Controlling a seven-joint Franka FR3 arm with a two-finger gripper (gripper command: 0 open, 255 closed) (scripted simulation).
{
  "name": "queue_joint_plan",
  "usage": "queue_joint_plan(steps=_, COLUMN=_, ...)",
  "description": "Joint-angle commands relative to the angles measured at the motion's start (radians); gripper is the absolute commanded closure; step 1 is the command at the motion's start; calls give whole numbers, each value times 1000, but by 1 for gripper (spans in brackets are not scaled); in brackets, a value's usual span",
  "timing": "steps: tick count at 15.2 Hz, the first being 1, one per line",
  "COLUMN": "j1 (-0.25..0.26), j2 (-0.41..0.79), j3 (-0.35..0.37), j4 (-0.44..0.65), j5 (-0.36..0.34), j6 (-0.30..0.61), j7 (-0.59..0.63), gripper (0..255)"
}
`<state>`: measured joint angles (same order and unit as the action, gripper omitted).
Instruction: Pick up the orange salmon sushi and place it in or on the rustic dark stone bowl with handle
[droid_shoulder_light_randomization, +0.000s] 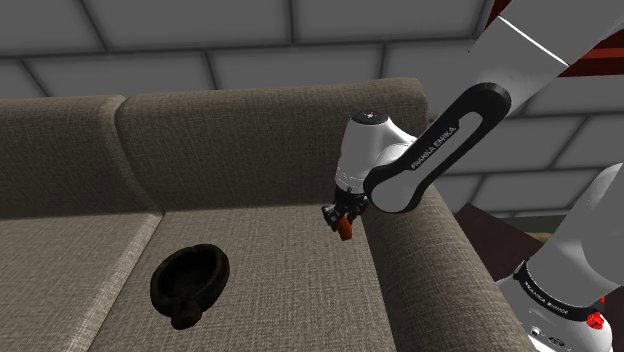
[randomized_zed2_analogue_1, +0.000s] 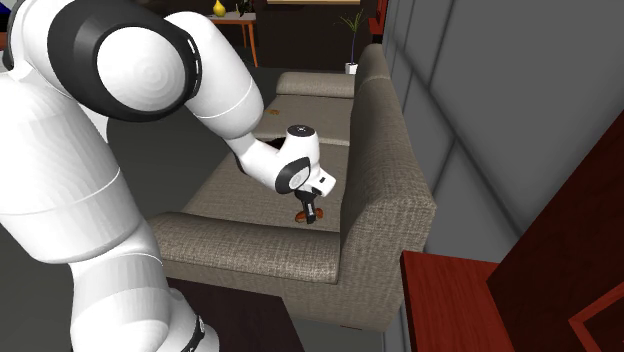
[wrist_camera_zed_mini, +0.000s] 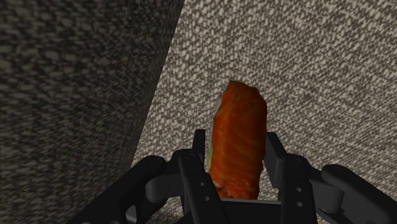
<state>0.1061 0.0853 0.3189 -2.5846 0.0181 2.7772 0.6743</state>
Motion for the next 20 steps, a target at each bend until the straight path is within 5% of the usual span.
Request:
queue_joint_plan(steps=1, j1=0, j2=0, j3=0, j4=0, j5=0, j6=0, j7=0, gripper=255)
queue_joint_plan(steps=20, j1=3, j2=-229, j3=3, j4=41, j5=115, j6=-262, j7=-79, gripper=255)
